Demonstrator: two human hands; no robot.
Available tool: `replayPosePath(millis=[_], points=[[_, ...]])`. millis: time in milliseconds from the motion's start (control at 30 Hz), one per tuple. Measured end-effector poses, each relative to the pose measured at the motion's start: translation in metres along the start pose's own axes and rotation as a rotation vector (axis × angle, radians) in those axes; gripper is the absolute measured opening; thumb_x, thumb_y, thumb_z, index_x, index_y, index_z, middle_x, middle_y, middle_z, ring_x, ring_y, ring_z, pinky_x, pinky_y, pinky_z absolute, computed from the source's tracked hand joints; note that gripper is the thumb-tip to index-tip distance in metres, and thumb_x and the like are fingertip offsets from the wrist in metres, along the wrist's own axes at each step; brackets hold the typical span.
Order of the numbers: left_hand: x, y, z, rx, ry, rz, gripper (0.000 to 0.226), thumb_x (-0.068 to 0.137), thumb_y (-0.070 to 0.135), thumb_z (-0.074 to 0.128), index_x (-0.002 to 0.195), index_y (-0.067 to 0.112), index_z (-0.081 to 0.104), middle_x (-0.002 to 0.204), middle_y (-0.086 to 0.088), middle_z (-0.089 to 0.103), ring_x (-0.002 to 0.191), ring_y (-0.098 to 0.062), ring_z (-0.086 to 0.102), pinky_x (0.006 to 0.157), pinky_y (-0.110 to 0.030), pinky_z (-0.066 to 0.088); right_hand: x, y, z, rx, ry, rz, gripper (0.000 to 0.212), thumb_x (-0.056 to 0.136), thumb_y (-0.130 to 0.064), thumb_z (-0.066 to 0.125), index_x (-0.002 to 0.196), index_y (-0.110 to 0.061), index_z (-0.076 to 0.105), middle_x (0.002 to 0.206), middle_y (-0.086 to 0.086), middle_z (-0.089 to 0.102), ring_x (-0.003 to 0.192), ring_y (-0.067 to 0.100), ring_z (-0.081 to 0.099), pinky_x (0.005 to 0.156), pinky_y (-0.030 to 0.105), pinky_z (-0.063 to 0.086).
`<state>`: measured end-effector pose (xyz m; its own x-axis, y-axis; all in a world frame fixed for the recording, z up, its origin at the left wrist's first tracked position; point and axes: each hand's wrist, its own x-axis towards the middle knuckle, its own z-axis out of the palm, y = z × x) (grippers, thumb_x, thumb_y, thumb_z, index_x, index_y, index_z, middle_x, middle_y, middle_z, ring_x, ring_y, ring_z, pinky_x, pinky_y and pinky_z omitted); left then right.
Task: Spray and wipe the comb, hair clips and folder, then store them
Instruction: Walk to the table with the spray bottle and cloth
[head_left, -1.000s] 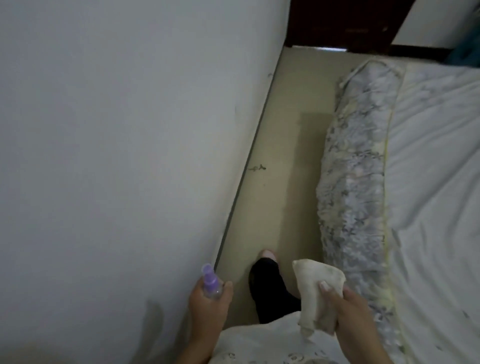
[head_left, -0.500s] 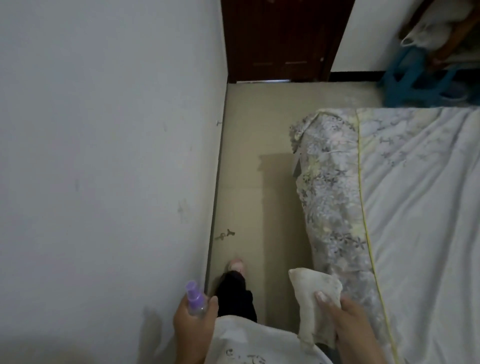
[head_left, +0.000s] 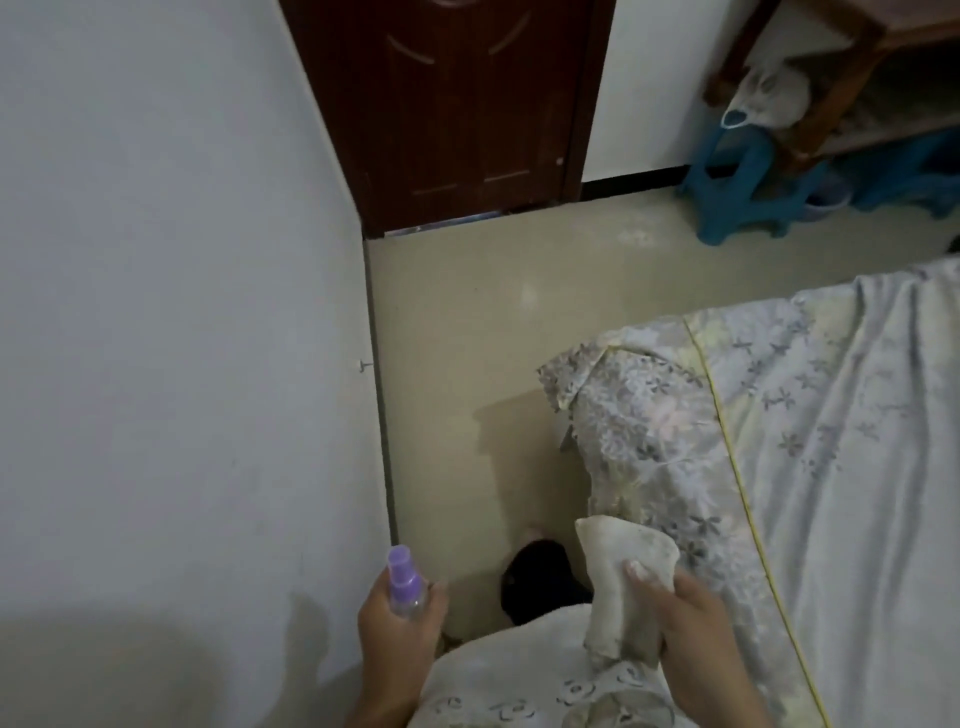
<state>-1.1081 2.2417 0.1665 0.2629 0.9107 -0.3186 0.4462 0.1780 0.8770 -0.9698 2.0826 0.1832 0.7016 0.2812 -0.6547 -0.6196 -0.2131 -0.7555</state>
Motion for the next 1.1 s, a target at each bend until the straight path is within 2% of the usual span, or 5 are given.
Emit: replayPosePath(millis=[233,467,567,833,1100], points=[[0.184,0.092,0.100,-0.034,0.032,-0.001,0.035,0.072,-0.011,0.065,0.056,0.013,0.045,0.054,-0.011,0.048,0.055,-0.025,0.043,0.061,-0.035,0.040,0.160,-0.150,0.078,0.013,-0.062,-0.024,0.014,0.088,-0.011,0.055,0.086,-0.003,0.066,0.085,0.021,0.067,0.084,0.035,0.062,0.084,0.050,0.046],[0.301,0.172,0.163,0.035,-0.010,0.008,0.027,0.071,-0.007,0.069,0.059,0.007,0.049,0.056,-0.008,0.050,0.053,-0.020,0.046,0.050,-0.005,0.038,0.267,-0.250,0.130,0.064,-0.012,-0.010,0.014,0.085,-0.006,0.056,0.084,0.003,0.066,0.086,0.028,0.068,0.084,0.039,0.063,0.083,0.050,0.047],[0.370,0.207,0.203,0.059,-0.070,0.015,0.033,0.070,-0.009,0.069,0.055,0.011,0.047,0.054,-0.009,0.050,0.049,-0.021,0.044,0.058,-0.024,0.041,0.329,-0.285,0.149,0.114,0.075,-0.014,0.017,0.085,-0.004,0.055,0.087,0.010,0.064,0.081,0.034,0.064,0.077,0.040,0.062,0.073,0.045,0.049],[0.533,0.345,0.341,0.142,-0.418,0.240,0.036,0.075,-0.014,0.059,0.053,0.010,0.043,0.051,-0.007,0.043,0.049,-0.019,0.041,0.042,-0.009,0.035,0.446,-0.383,0.179,0.484,0.326,-0.046,0.014,0.085,-0.004,0.053,0.086,0.002,0.065,0.079,0.023,0.069,0.079,0.037,0.063,0.079,0.050,0.047],[0.582,0.397,0.530,0.315,-0.810,0.371,0.031,0.068,-0.003,0.070,0.056,0.015,0.047,0.050,-0.004,0.047,0.054,-0.019,0.043,0.046,-0.015,0.034,0.522,-0.427,0.120,0.663,0.653,-0.072,0.013,0.084,-0.004,0.053,0.080,-0.001,0.066,0.065,0.008,0.071,0.060,0.012,0.067,0.050,0.020,0.051]])
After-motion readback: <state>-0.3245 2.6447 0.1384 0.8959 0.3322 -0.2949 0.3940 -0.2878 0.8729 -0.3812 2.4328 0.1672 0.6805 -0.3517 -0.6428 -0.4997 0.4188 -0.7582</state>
